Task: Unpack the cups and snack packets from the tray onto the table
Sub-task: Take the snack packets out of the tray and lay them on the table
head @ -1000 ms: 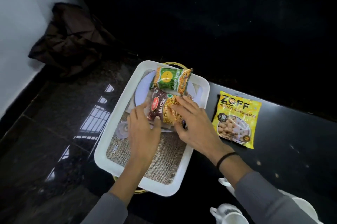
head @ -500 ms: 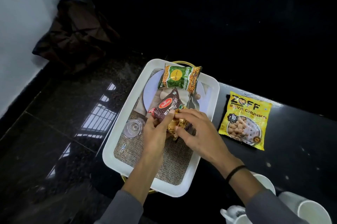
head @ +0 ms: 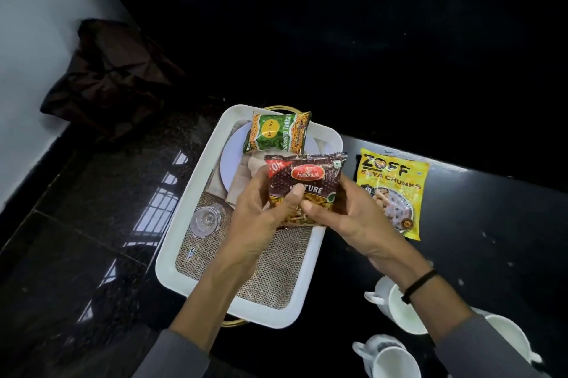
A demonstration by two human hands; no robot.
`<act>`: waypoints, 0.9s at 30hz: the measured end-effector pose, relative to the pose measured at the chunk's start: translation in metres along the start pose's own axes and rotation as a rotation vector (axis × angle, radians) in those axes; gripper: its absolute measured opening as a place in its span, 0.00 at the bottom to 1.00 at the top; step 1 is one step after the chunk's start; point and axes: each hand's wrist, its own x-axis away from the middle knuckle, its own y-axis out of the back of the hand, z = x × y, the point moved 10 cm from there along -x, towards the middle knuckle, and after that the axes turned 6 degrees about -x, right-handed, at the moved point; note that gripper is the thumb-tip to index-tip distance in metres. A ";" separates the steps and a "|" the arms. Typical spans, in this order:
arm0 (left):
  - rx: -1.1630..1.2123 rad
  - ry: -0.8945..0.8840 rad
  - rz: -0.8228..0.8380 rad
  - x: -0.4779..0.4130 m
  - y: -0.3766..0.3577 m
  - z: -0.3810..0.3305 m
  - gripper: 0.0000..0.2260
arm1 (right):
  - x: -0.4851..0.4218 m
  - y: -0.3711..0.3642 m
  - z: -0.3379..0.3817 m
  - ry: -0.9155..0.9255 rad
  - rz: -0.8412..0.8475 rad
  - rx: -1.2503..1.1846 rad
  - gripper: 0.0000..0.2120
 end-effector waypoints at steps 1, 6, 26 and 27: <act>0.004 0.016 0.017 -0.002 -0.006 0.000 0.19 | 0.001 0.009 -0.001 -0.008 -0.042 -0.035 0.29; 0.021 0.201 0.082 -0.008 -0.046 0.017 0.23 | 0.019 0.053 -0.024 -0.237 -0.201 -0.274 0.37; -0.626 0.064 0.104 -0.035 -0.209 0.026 0.22 | 0.096 0.233 -0.076 -0.211 -0.727 -0.136 0.17; -0.691 0.024 0.094 -0.035 -0.210 0.023 0.20 | 0.098 0.240 -0.076 -0.209 -0.747 -0.024 0.16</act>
